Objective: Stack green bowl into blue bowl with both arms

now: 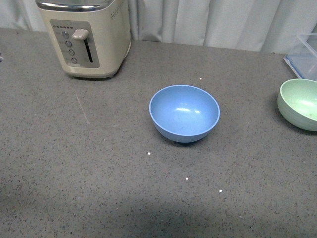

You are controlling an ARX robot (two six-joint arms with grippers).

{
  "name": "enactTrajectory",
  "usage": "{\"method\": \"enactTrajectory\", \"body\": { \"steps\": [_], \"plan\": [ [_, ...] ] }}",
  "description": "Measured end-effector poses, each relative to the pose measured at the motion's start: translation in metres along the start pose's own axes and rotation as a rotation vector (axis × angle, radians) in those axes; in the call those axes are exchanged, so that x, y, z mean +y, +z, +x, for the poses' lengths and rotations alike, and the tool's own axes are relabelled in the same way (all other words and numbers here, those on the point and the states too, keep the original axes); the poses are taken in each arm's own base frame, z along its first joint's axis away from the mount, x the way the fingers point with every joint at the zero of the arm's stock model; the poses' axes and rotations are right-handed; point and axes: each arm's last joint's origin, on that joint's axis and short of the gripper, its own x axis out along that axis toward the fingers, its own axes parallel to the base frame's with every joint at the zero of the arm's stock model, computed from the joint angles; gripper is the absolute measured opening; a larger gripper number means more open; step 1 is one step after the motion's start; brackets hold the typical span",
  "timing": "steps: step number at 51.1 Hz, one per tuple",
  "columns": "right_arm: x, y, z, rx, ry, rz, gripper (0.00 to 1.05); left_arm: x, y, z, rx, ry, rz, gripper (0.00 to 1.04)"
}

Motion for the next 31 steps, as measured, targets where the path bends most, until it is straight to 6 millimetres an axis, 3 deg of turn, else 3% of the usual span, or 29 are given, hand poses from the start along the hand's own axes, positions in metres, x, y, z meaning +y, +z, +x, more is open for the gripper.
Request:
{"method": "enactTrajectory", "body": {
  "steps": [31],
  "plan": [
    [0.000, 0.000, 0.000, 0.000, 0.000, 0.000, 0.96, 0.000, 0.007, -0.026, -0.025, 0.000, 0.000, 0.04]
  ]
}}
